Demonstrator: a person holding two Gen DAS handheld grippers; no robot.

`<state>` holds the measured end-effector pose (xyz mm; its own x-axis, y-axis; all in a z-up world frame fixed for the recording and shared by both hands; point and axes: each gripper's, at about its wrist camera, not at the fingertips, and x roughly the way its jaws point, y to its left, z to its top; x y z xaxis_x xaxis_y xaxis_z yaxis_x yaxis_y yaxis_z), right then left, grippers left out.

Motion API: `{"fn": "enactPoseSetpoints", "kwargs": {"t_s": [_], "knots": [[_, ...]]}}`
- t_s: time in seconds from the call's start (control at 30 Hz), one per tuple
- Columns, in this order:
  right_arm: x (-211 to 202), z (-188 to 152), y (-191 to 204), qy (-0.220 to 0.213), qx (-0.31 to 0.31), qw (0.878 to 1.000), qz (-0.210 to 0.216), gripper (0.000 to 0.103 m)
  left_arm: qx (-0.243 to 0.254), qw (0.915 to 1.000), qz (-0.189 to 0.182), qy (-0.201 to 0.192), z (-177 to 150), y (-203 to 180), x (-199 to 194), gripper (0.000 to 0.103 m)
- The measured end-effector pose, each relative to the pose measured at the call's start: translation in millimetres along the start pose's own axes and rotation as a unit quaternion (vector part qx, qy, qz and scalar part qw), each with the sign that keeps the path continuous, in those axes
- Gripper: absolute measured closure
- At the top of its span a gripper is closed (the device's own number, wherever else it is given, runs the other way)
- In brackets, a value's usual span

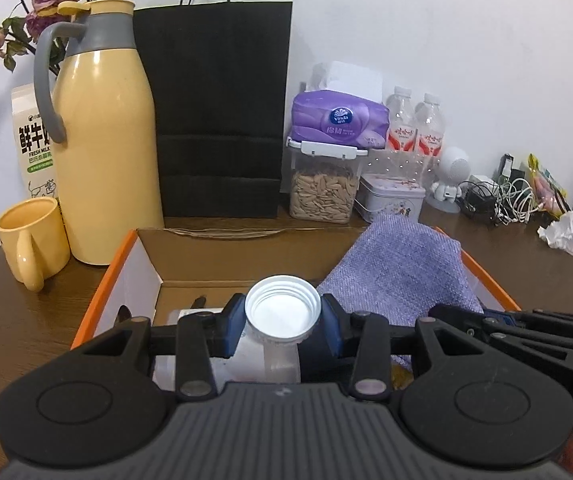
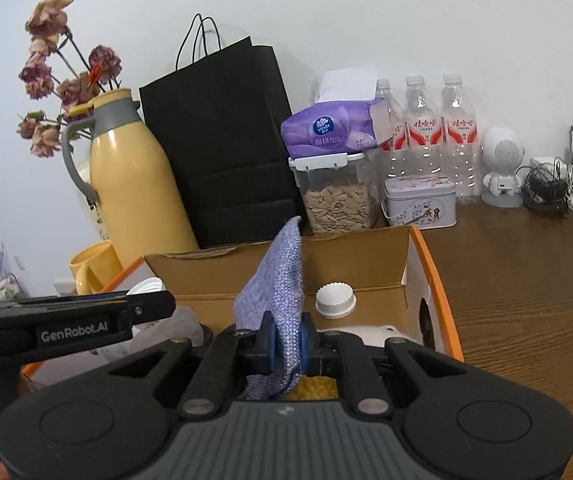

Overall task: Organize objects
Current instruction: 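Carry the cap and purple cloth over the cardboard box, then open both grippers to drop the cap and cloth into the box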

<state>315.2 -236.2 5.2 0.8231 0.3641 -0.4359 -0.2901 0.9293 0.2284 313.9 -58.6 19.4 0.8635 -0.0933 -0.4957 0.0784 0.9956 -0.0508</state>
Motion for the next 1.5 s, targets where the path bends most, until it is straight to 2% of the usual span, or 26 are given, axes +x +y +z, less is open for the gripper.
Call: {"fn": "enactPoseSetpoints", "kwargs": {"t_s": [0.07, 0.1, 0.17, 0.23, 0.27, 0.33, 0.37, 0.4, 0.43, 0.47, 0.53, 0.63, 1.07, 1.5], "knots": [[-0.7, -0.6, 2.0, 0.000, -0.007, 1.000, -0.004, 0.091, 0.004, 1.0000, 0.000, -0.003, -0.8, -1.7, -1.1, 0.062], [-1.0, -1.3, 3.0, 0.000, -0.011, 1.000, -0.007, 0.088, 0.005, 1.0000, 0.002, -0.004, -1.1, -2.0, -1.5, 0.060], [-2.8, -2.4, 5.1, 0.001, -0.020, 1.000, -0.018, 0.082, 0.004, 0.9999, 0.009, -0.005, -0.8, -1.7, -1.9, 0.049], [-4.0, -2.8, 6.3, 0.000, -0.025, 0.999, -0.023, 0.080, 0.001, 0.9998, 0.020, -0.010, 0.0, 0.0, -3.1, 0.033], [-5.2, -2.7, 6.7, -0.001, -0.027, 0.999, -0.025, 0.078, 0.000, 0.9996, 0.023, -0.014, 0.6, 1.1, -4.2, 0.030], [-7.8, -2.1, 7.5, -0.005, -0.031, 0.999, -0.031, 0.057, -0.004, 0.9993, 0.031, -0.020, 2.2, 3.9, -7.3, 0.019], [-9.1, -1.9, 7.4, -0.008, -0.033, 0.999, -0.033, 0.052, -0.006, 0.9991, 0.035, -0.023, 2.9, 5.3, -9.0, 0.014], [-10.8, -1.7, 7.5, -0.010, -0.035, 0.999, -0.034, 0.043, -0.009, 0.9989, 0.038, -0.027, 3.7, 7.0, -10.7, 0.004], [-12.4, -1.1, 7.6, -0.012, -0.036, 0.999, -0.034, 0.036, -0.011, 0.9987, 0.040, -0.031, 4.3, 8.3, -12.6, 0.000], [-13.7, -0.5, 7.8, -0.014, -0.038, 0.999, -0.035, 0.032, -0.012, 0.9985, 0.041, -0.035, 4.7, 9.5, -14.7, 0.000], [-16.1, 0.3, 8.9, -0.018, -0.044, 0.998, -0.038, 0.011, -0.012, 0.9983, 0.045, -0.036, 5.4, 11.1, -17.8, 0.000], [-18.9, 1.4, 10.0, -0.022, -0.050, 0.997, -0.045, 0.001, -0.016, 0.9981, 0.049, -0.036, 5.6, 13.3, -20.3, 0.000], [-24.4, 0.8, 13.1, -0.030, -0.063, 0.996, -0.055, 0.000, -0.015, 0.9982, 0.045, -0.038, 5.6, 12.9, -27.4, 0.000], [-55.8, 1.7, 21.6, -0.055, -0.089, 0.993, -0.056, 0.000, -0.018, 0.9972, 0.031, -0.066, 3.9, 17.6, -67.1, 0.000]]}}
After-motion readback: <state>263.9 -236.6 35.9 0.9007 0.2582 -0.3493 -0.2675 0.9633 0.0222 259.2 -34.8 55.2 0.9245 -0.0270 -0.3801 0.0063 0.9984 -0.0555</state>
